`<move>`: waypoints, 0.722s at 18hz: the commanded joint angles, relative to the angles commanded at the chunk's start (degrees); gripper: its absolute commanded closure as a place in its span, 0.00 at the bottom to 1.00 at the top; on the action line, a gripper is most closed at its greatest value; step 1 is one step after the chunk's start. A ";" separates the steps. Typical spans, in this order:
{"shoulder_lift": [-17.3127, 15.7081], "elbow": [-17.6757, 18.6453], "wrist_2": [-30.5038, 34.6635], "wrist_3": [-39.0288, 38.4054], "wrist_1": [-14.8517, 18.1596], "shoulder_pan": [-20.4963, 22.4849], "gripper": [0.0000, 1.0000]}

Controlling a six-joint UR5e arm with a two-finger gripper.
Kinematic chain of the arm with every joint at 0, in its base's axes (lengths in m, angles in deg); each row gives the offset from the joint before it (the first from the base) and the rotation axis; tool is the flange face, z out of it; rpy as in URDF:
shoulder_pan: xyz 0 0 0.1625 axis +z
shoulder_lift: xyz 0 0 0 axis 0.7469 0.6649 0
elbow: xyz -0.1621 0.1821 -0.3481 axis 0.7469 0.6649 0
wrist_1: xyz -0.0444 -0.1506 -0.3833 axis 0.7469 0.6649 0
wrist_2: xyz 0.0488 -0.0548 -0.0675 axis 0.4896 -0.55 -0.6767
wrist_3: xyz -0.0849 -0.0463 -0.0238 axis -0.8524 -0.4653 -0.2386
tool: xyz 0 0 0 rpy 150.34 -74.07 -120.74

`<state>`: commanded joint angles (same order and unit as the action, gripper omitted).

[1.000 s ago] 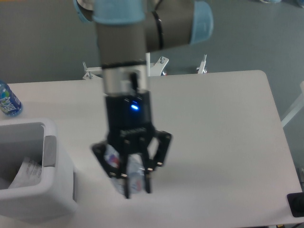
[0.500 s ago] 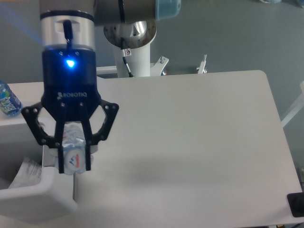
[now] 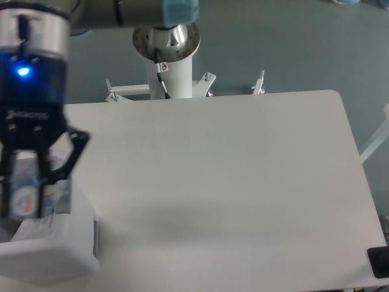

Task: Place the trash in the trash can

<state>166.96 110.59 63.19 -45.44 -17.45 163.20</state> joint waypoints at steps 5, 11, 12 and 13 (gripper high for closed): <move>1.41 1.14 0.00 0.00 0.00 -0.88 0.72; 2.03 1.50 0.17 4.72 0.00 -0.79 0.00; 1.85 1.58 0.44 6.31 0.00 -0.79 0.00; 1.68 1.67 0.87 6.41 0.09 -0.71 0.00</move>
<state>168.63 112.27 64.06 -39.03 -17.36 162.49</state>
